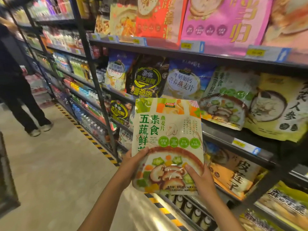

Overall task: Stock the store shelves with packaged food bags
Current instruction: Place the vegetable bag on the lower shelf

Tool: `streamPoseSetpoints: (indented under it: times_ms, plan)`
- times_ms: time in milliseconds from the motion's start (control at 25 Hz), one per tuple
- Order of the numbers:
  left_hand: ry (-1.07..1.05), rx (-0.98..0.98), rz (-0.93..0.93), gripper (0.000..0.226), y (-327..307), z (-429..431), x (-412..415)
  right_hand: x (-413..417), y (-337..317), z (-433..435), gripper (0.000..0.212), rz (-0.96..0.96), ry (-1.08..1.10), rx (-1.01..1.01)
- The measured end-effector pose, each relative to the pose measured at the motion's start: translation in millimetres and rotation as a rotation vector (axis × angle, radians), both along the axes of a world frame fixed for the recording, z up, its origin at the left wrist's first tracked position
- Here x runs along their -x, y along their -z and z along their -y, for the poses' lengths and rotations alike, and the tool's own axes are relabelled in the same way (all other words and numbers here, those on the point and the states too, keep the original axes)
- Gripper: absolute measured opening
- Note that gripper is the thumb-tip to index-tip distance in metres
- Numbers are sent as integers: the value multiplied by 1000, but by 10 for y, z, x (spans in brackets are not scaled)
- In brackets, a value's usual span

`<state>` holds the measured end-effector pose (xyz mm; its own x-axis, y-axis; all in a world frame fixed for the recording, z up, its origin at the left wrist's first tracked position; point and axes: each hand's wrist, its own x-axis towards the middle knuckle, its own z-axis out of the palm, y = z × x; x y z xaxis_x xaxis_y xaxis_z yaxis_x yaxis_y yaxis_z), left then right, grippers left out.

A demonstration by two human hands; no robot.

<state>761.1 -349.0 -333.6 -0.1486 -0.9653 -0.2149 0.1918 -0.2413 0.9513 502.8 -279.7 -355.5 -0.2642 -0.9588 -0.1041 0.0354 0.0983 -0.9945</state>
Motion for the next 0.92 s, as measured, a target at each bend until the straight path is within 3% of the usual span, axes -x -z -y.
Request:
streamPoseSetpoints:
  times_ms: [160, 440, 560, 720, 840, 920]
  plan:
    - [131, 81, 92, 79, -24, 340, 494, 411, -54, 49, 74, -52, 150, -20]
    - [361, 153, 119, 62, -249, 951, 1470, 1133, -228, 189, 73, -98, 366, 14]
    - [420, 187, 108, 65, -391, 1329, 1783, 1328, -334, 389, 84, -107, 436, 31]
    - [492, 238, 96, 47, -637, 1848, 2187, 1610, -576, 763, 61, -151, 517, 48]
    - [498, 233, 110, 57, -804, 2202, 2429, 1780, -746, 1048, 52, -208, 556, 74]
    - [511, 232, 117, 48, -901, 2360, 2548, 1872, -828, 1215, 52, -215, 575, 85]
